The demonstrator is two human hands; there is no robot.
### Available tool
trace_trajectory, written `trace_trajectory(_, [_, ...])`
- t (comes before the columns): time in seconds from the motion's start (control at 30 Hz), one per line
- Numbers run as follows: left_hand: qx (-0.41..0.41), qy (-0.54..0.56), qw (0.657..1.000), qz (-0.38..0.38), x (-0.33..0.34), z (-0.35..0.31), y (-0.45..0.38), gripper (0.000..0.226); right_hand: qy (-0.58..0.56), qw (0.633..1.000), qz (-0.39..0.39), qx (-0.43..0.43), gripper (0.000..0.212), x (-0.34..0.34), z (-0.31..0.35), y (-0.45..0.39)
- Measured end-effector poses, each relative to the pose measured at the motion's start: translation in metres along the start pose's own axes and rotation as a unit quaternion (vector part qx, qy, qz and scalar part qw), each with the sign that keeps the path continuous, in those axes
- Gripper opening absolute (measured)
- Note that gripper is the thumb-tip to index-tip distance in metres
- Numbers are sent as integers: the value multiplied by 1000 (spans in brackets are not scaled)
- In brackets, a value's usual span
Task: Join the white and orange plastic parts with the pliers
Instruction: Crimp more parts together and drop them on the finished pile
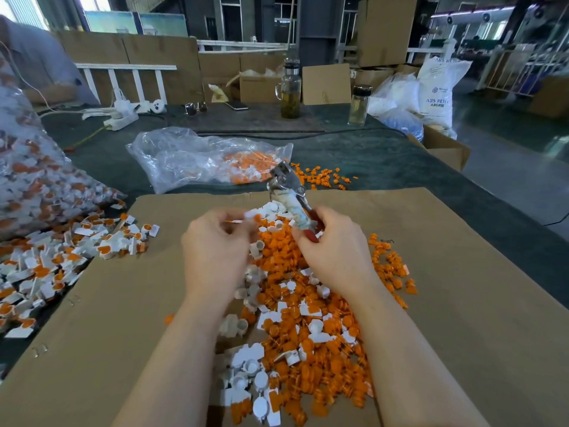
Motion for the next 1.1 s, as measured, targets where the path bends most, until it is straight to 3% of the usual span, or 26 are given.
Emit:
trace_trajectory(0.13, [-97,118,977,-149,-40,13,-25,16,69,996,53,27,11,1,-12,-1])
trace_trajectory(0.3, [-255,398,850,-231,-67,25,-43,31,118,986,110,36,14,8,-13,2])
trace_trajectory(0.37, [-267,441,827,-226,-73,29,-46,38,124,985,111,42,11,9,-12,1])
trace_trajectory(0.47, [-254,394,856,-216,-70,30,-44,37,135,985,101,50,11,10,-12,1])
trace_trajectory(0.57, [-210,306,911,-182,-61,28,-39,42,154,982,93,52,14,11,-12,2])
trace_trajectory(0.63, [-154,164,961,-159,-49,23,-34,33,161,982,89,44,18,13,-11,2])
trace_trajectory(0.7, [-50,-9,997,-53,-32,18,-26,27,160,983,83,28,23,16,-8,2])
trace_trajectory(0.77, [22,-148,987,53,-16,19,-21,24,165,983,81,10,26,18,-4,2])
trace_trajectory(0.87, [77,-299,943,124,-3,27,-18,25,184,979,88,-3,26,21,-2,2])
trace_trajectory(0.97, [95,-333,927,146,2,28,-15,18,188,978,92,-2,21,21,-4,3])
trace_trajectory(1.1, [86,-315,933,149,2,25,-14,12,182,979,92,8,21,20,-4,2])
Point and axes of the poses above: each hand's wrist, its own y-axis away from the middle knuckle, its own x-axis out of the palm, z = x × y, the point moved 1 cm from there along -y, towards the middle knuckle, and after that the axes turned 12 degrees about y, right-handed, at the moved point
